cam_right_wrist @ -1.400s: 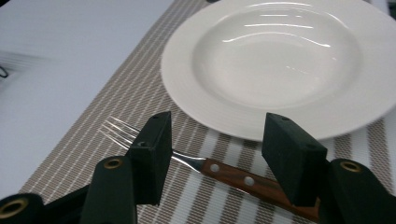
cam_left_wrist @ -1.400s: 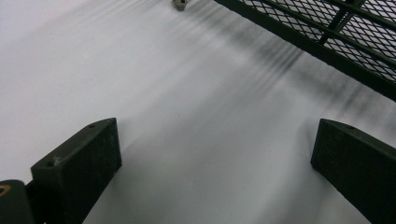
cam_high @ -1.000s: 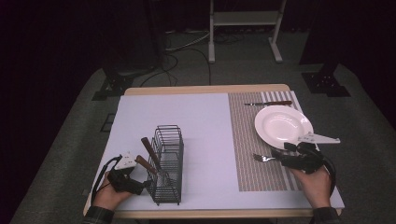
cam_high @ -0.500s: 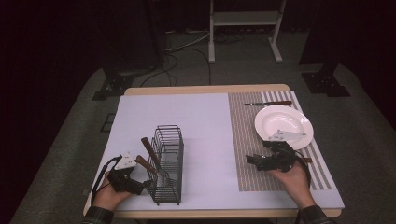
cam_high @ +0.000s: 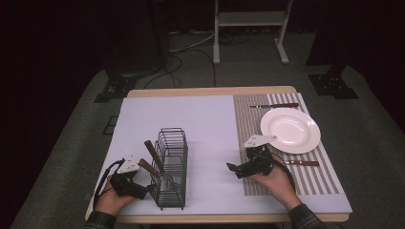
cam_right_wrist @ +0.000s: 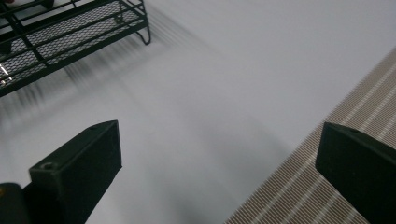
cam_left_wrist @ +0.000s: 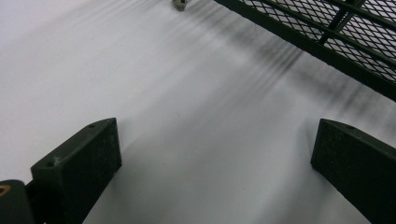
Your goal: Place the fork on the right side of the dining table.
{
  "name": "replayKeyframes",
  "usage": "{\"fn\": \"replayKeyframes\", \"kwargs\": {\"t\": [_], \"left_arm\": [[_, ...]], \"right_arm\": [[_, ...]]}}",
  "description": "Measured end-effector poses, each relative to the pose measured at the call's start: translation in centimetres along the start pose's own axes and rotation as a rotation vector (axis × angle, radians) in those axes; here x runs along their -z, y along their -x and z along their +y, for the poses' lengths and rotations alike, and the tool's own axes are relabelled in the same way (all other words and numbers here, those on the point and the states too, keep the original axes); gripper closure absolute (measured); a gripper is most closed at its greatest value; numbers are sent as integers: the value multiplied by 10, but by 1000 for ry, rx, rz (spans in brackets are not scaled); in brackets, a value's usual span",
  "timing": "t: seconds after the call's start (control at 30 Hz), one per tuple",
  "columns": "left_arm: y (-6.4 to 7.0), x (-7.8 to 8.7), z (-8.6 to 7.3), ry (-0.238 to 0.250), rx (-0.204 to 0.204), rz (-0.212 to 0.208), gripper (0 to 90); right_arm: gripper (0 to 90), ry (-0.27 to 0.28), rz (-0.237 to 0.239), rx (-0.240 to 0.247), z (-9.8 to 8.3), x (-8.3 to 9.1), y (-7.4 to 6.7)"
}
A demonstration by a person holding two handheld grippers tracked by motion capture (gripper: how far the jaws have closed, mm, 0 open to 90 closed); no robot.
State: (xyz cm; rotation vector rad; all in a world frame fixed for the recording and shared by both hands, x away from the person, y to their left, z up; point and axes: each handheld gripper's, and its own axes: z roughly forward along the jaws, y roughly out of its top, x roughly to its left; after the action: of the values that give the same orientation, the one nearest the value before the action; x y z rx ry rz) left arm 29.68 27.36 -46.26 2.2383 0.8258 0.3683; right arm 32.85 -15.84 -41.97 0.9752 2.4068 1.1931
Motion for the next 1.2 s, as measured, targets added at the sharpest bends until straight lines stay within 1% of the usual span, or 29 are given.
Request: {"fn": "replayKeyframes", "kwargs": {"t": [0.17,0.2,0.23,0.27,0.37,0.47,0.57,0.7,0.77,0.9,0.97,1.07,1.1,1.2], "left_arm": [[0,0,0,0,0,0,0],[0,0,0,0,0,0,0],[0,0,0,0,0,0,0],[0,0,0,0,0,0,0],[0,0,0,0,0,0,0],[0,0,0,0,0,0,0],[0,0,0,0,0,0,0],[0,0,0,0,0,0,0],[0,0,0,0,0,0,0],[0,0,0,0,0,0,0],[0,0,0,0,-2,0,0],[0,0,0,0,-2,0,0],[0,0,0,0,-2,0,0],[0,0,0,0,-2,0,0]], "right_arm": [[0,-28,34,36,6,-17,-13],[0,-28,34,36,6,-17,-13],[0,-38,44,53,7,-23,-18],[0,-43,49,53,7,-25,-20],[0,-56,62,72,9,-33,-27],[0,-61,70,78,10,-37,-30],[0,-72,87,93,10,-44,-36],[0,-96,105,109,9,-54,-44],[0,-110,107,115,8,-59,-48],[0,-121,124,136,6,-68,-56],[0,-128,125,154,4,-71,-59],[0,-152,118,172,0,-76,-63],[0,-144,122,162,0,-76,-63],[0,-138,123,167,-1,-76,-63]]}}
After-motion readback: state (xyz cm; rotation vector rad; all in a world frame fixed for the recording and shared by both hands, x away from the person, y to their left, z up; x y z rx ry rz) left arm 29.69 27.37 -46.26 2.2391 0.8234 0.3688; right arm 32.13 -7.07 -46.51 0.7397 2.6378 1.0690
